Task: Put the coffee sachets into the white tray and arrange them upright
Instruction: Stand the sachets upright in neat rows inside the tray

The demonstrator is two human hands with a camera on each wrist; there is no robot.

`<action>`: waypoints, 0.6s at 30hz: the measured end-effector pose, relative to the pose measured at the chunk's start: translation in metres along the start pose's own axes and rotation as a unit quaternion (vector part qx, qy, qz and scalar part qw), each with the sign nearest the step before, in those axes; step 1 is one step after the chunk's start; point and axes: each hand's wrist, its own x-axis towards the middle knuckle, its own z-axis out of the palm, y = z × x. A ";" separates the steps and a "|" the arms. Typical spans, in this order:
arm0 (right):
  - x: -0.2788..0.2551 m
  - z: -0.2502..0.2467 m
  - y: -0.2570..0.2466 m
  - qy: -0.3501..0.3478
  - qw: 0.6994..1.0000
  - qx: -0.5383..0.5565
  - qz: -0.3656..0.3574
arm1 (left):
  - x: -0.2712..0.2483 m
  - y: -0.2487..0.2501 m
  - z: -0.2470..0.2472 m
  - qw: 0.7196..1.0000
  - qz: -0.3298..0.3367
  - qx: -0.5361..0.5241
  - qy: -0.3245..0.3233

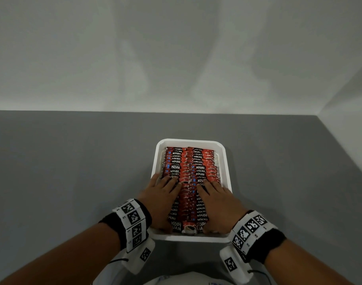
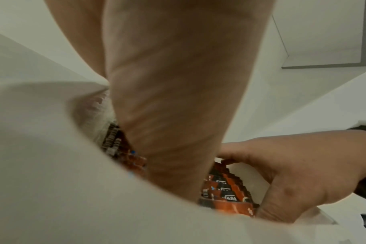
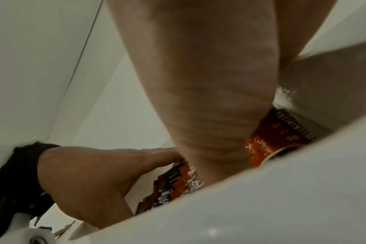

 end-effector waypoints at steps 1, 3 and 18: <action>0.001 0.000 0.000 0.002 1.000 0.003 0.000 | 0.001 0.000 0.000 1.000 -0.001 0.001 0.002; 0.000 0.000 0.000 0.009 1.000 0.007 -0.002 | 0.001 -0.001 0.001 1.000 -0.001 -0.001 0.001; -0.004 -0.011 0.000 0.014 0.998 0.055 -0.030 | 0.001 0.003 0.002 0.999 0.007 -0.033 0.029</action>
